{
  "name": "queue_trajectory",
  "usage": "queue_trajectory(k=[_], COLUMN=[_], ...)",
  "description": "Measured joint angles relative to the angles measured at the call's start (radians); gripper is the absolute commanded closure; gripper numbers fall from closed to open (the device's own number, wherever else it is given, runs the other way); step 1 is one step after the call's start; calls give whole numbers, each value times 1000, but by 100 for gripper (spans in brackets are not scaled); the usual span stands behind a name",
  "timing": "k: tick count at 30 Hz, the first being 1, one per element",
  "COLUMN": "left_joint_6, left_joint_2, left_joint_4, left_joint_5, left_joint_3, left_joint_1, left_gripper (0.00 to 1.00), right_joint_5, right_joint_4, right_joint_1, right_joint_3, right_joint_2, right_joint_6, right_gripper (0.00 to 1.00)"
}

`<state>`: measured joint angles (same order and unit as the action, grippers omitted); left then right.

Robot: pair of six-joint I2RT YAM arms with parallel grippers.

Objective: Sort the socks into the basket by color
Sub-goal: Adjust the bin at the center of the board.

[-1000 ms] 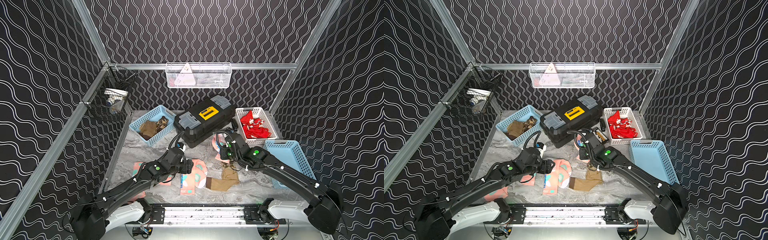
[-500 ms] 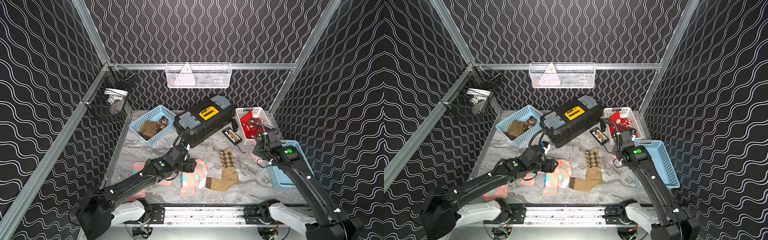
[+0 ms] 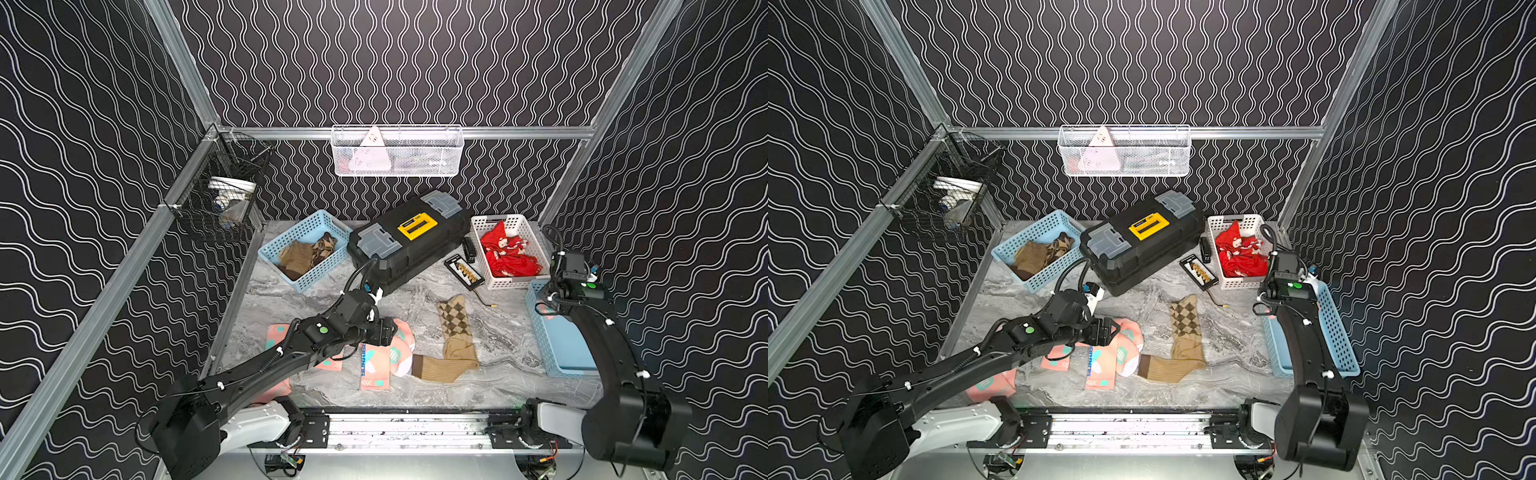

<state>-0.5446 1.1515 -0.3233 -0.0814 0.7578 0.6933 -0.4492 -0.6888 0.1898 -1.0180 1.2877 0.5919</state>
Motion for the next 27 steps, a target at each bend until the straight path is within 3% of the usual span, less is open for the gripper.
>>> queue_trajectory(k=[3, 12, 18, 27], left_joint_6=[0, -4, -10, -11], left_joint_2=[-7, -12, -5, 1], left_joint_4=[3, 18, 25, 29], left_joint_5=[-6, -31, -31, -30], left_joint_3=[-13, -19, -19, -19], left_joint_1=[0, 0, 0, 1], left_gripper=[22, 21, 22, 22], right_joint_5=[32, 154, 302, 388], right_joint_4=[65, 192, 256, 211], right_joint_1=[60, 92, 85, 79], right_joint_3=[31, 134, 225, 217], right_joint_2=[82, 201, 202, 78], right_joint_6=[19, 25, 29, 29], right_gripper=[100, 100, 100, 100])
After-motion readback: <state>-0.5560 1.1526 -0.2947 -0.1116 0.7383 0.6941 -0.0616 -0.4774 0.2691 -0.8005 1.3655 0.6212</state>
